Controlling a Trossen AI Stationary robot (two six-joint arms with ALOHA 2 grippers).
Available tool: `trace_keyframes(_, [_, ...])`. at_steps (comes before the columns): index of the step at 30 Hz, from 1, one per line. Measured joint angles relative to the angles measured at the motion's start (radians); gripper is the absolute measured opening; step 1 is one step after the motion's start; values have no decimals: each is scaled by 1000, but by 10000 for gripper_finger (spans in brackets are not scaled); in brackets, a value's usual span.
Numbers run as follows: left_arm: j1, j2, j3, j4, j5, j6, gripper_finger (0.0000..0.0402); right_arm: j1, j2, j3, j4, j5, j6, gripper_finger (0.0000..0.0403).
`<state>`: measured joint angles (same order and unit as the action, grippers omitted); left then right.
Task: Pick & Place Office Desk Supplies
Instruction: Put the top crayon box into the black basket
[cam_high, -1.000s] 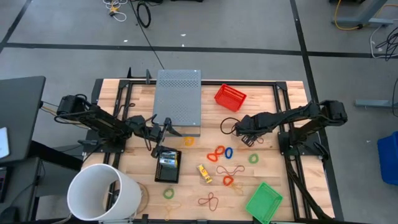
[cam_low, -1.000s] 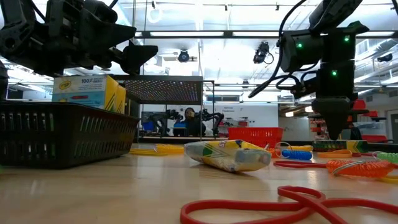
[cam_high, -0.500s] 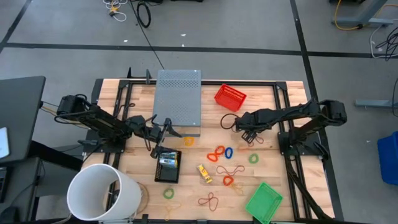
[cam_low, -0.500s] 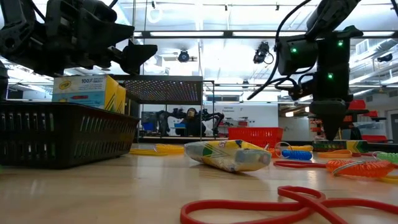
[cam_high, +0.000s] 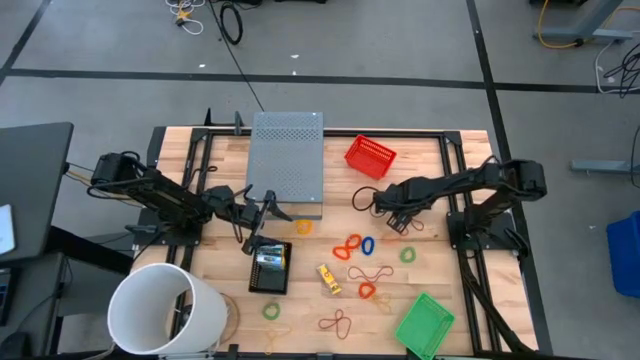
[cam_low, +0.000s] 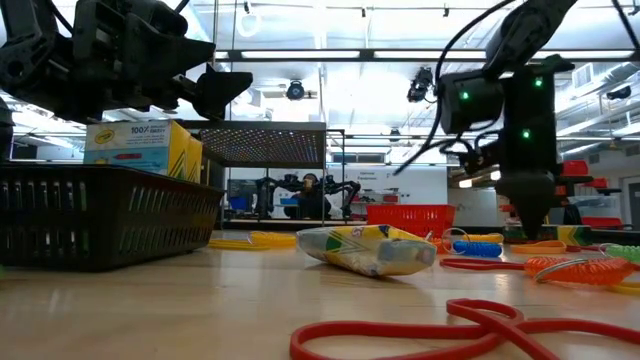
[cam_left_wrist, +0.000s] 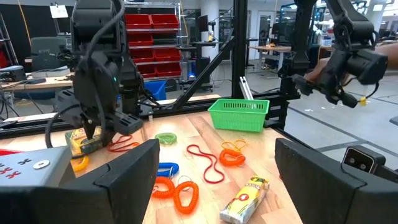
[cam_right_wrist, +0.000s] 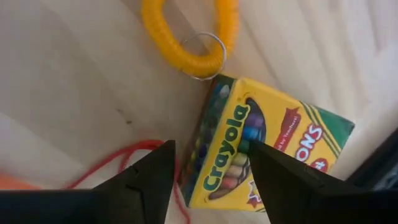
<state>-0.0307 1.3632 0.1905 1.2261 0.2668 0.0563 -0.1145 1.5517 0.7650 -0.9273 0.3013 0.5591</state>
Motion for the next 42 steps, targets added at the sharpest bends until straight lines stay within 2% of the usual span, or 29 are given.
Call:
trace_keyframes(5, [0,0,0,-2,0,4,324,1,58,3,-2,42,-3,208])
trace_keyframes(9, [0,0,0,-4,0,9,324,7,61,2,-2,50,4,177])
trace_keyframes(12, [0,0,0,-4,-2,11,324,20,61,2,-4,65,5,131])
trace_keyframes(16, [0,0,0,-4,-3,11,324,42,61,1,-3,63,9,40])
trace_keyframes(18, [0,0,0,-4,-3,11,324,59,62,1,5,57,11,12])
trace_keyframes(24, [0,0,0,-3,-3,8,324,120,66,18,3,53,47,3])
trace_keyframes(26, [0,0,0,-3,-3,8,324,145,66,44,8,22,53,2])
trace_keyframes(34, [0,0,0,-3,-3,8,324,247,69,202,59,-72,36,1])
trace_keyframes(42, [0,0,0,-13,-1,24,324,325,68,363,71,-77,4,0])
